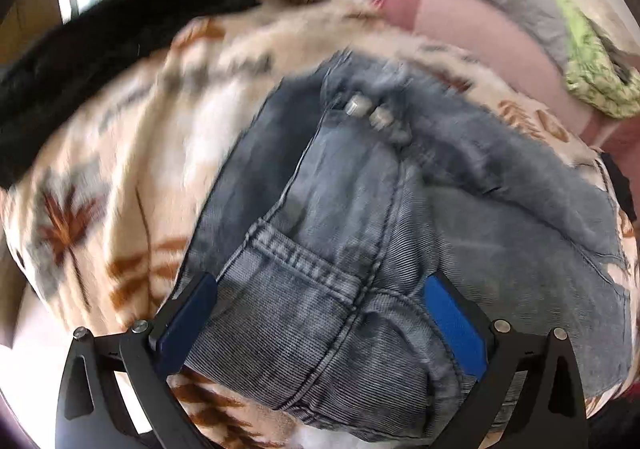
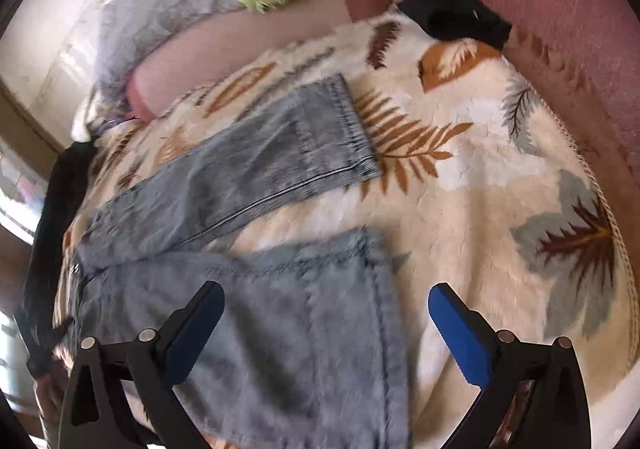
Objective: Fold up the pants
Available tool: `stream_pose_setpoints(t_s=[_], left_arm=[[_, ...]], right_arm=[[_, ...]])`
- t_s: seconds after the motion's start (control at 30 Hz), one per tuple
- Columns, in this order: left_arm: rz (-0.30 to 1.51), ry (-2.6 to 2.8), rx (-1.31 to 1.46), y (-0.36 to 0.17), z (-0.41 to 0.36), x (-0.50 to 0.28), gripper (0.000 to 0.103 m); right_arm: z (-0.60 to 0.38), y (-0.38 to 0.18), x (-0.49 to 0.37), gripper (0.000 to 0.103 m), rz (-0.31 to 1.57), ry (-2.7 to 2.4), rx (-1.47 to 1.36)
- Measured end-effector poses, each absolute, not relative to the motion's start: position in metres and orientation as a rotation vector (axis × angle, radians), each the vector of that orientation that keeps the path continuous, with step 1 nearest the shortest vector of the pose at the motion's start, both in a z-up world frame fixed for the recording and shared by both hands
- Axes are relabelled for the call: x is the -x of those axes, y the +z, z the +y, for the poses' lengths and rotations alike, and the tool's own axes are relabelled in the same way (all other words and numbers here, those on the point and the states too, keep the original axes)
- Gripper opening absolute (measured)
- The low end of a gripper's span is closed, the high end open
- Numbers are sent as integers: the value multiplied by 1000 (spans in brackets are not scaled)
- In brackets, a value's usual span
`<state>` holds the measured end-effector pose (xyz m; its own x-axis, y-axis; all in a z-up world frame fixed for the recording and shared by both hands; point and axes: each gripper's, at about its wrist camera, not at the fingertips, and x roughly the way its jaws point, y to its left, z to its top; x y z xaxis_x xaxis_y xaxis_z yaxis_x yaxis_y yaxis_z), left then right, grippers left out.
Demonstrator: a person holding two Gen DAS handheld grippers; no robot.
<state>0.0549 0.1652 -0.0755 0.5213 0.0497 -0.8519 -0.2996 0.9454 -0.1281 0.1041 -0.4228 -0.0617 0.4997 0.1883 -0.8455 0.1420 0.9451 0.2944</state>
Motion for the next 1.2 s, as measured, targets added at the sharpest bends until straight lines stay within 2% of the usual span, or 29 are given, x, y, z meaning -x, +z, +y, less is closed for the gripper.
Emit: stream_pose_setpoints(t_s=[0.07, 0.1, 0.13, 0.27, 0.3, 0.43, 0.57, 0.6, 0.63, 0.7, 0.83, 0.97, 1.0, 1.1, 1.2], left_arm=[[993, 217, 242, -75, 160, -55, 103], [997, 220, 225, -77, 158, -56, 103], [989, 232, 200, -80, 155, -56, 103], [972, 249, 146, -83, 147, -55, 103], [969, 249, 143, -84, 146, -54, 103], [966, 244, 144, -81, 151, -55, 103], [961, 257, 131, -82, 148, -55, 103], [960, 257, 131, -82, 148, -54, 103], [958, 256, 132, -82, 148, -54, 103], [955, 252, 133, -82, 149, -53, 103], [956, 261, 135, -81, 148, -53, 103], [956, 260, 137, -81, 148, -53, 103], [955, 259, 136, -81, 148, -53, 103], [954, 260, 135, -82, 148, -53, 103], [953, 263, 135, -82, 148, -53, 103]], right_arm=[[-424, -73, -120, 97, 1089, 11, -321], [-422, -81, -127, 85, 1115, 8, -321], [-422, -88, -132, 66, 1140, 14, -319], [-410, -91, -141, 27, 1180, -33, -189], [-409, -88, -141, 22, 1177, -28, -179], [-383, -62, -135, 22, 1071, -85, 44], [-383, -97, -144, 25, 1111, -165, 123], [-383, -93, -139, 33, 1083, -173, 129], [-383, -88, -133, 51, 1076, -183, 125], [-390, -69, -113, 71, 1047, -169, 66], [-407, -41, -67, 71, 1057, -127, -65], [-418, -53, -32, 71, 1144, -72, -179], [-418, -61, -26, 70, 1176, -46, -190], [-408, -88, -22, 23, 1254, -5, -160], [-385, -72, -14, 20, 1184, -52, 38]])
